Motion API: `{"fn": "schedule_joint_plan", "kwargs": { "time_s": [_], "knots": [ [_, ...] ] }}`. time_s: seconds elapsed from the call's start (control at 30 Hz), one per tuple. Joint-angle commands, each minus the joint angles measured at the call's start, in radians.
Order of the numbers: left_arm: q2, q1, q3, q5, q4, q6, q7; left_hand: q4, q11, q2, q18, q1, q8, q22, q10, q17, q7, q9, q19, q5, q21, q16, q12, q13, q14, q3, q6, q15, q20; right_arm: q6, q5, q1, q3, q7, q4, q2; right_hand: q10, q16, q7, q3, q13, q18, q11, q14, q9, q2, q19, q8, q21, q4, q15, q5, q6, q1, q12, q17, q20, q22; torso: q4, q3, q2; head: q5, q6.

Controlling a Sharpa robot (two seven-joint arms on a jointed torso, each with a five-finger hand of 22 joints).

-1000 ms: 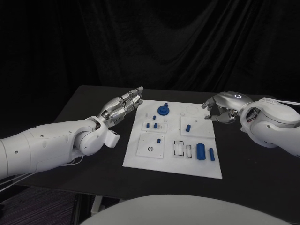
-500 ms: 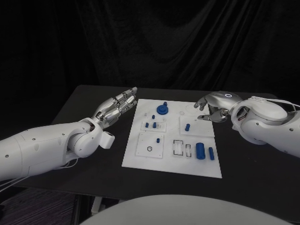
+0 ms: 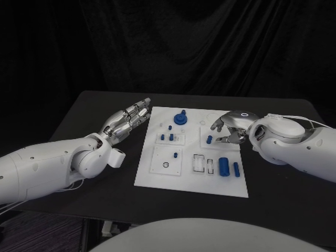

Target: Assemble the parts on the task board

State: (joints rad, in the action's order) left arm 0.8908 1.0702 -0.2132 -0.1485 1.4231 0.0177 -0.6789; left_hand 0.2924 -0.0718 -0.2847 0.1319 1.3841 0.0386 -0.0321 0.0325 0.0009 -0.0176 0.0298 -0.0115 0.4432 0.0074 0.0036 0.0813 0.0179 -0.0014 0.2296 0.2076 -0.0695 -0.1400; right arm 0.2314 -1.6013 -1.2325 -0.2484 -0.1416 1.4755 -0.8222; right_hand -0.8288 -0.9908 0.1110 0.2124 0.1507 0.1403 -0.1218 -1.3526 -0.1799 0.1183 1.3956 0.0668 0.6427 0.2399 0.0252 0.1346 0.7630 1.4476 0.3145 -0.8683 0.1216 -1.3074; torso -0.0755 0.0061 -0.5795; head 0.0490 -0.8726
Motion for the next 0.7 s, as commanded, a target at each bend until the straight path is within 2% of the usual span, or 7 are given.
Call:
{"fn": "schedule_joint_plan", "kwargs": {
  "time_s": [0.03,0.1,0.23,0.33,0.5,0.7],
  "knots": [
    [0.000,-0.001,0.001,0.009,0.002,-0.006,-0.179,-0.001,-0.006,-0.003,0.013,0.012,0.004,-0.001,0.004,-0.001,0.000,0.000,0.000,0.003,0.003,-0.004,0.004,0.001,0.001,-0.007,0.002,-0.005,-0.011,-0.037,-0.003,0.004,0.001,0.009,-0.001,0.004,-0.005,0.006,-0.003,-0.006,-0.001,-0.005,0.001,0.000,0.001,0.001,0.004,0.001,-0.007,0.000,0.005,0.002,-0.003,0.008,-0.004,0.000,0.004,-0.080,0.0004,-0.0019,-0.013,0.000,0.000],
    [-0.001,-0.001,0.001,0.009,0.001,-0.008,-0.179,-0.001,-0.007,-0.003,0.013,0.013,0.004,-0.002,0.004,-0.001,0.000,0.000,0.000,0.005,0.003,-0.004,0.004,0.001,0.001,-0.007,0.002,-0.005,-0.012,-0.037,-0.003,0.005,0.001,0.011,-0.002,0.008,-0.005,0.008,-0.003,-0.006,-0.002,-0.004,0.001,0.001,0.002,0.001,0.004,0.001,-0.009,0.000,0.005,0.002,-0.004,0.009,-0.004,0.002,0.004,-0.079,0.0009,-0.0018,-0.018,0.000,0.000],
    [-0.002,-0.001,0.001,0.009,0.000,-0.010,-0.177,-0.002,-0.008,-0.003,0.015,0.019,0.003,-0.002,0.004,-0.001,0.000,0.000,0.000,0.011,0.003,-0.004,0.005,0.001,0.001,-0.009,0.002,-0.006,-0.014,-0.038,-0.003,0.006,0.001,0.016,-0.007,0.018,-0.023,0.006,0.003,-0.004,-0.007,-0.004,0.004,0.001,0.008,-0.003,0.004,0.004,-0.008,-0.005,0.003,0.010,0.000,0.018,-0.006,0.000,0.004,-0.080,0.0032,-0.0010,-0.022,0.001,0.000],
    [-0.004,-0.001,0.001,0.009,-0.004,-0.012,-0.174,-0.002,-0.009,-0.003,0.016,0.020,0.003,-0.002,0.004,-0.001,0.000,0.000,0.000,0.012,0.003,-0.004,0.006,0.002,0.001,-0.010,0.002,-0.007,-0.015,-0.039,-0.003,0.006,0.001,0.020,-0.009,0.023,-0.053,-0.046,0.007,0.002,-0.014,-0.013,0.009,-0.026,0.013,-0.008,0.023,0.014,0.063,-0.016,-0.002,0.078,0.022,0.030,-0.007,-0.052,-0.001,-0.095,0.0027,-0.0004,-0.024,0.000,0.000],
    [-0.005,-0.001,0.001,0.009,-0.008,-0.014,-0.170,-0.003,-0.010,-0.003,0.017,0.025,0.003,-0.001,0.004,-0.001,0.001,0.000,0.000,0.016,0.003,-0.004,0.006,0.001,0.001,-0.011,0.002,-0.008,-0.016,-0.038,-0.003,0.007,0.001,0.027,-0.012,0.030,-0.078,-0.045,0.006,0.005,-0.014,-0.012,0.013,-0.023,0.016,-0.009,0.022,0.015,0.058,-0.017,-0.004,0.083,0.026,0.030,-0.001,-0.050,-0.003,-0.094,0.0041,-0.0003,-0.024,0.001,0.000],
    [-0.008,-0.001,0.001,0.009,-0.015,-0.022,-0.164,-0.004,-0.012,-0.003,0.017,0.034,0.003,-0.001,0.004,-0.001,0.002,0.000,0.000,0.023,0.003,-0.004,0.007,0.002,0.001,-0.014,0.002,-0.011,-0.019,-0.038,-0.003,0.007,0.001,0.037,-0.013,0.039,-0.137,-0.047,0.008,0.017,-0.006,-0.012,0.027,-0.022,0.016,-0.009,0.022,0.026,0.063,-0.013,-0.015,0.086,0.051,0.029,0.021,-0.051,-0.011,-0.095,0.0044,0.0007,-0.026,0.004,0.000]
  ]
}}
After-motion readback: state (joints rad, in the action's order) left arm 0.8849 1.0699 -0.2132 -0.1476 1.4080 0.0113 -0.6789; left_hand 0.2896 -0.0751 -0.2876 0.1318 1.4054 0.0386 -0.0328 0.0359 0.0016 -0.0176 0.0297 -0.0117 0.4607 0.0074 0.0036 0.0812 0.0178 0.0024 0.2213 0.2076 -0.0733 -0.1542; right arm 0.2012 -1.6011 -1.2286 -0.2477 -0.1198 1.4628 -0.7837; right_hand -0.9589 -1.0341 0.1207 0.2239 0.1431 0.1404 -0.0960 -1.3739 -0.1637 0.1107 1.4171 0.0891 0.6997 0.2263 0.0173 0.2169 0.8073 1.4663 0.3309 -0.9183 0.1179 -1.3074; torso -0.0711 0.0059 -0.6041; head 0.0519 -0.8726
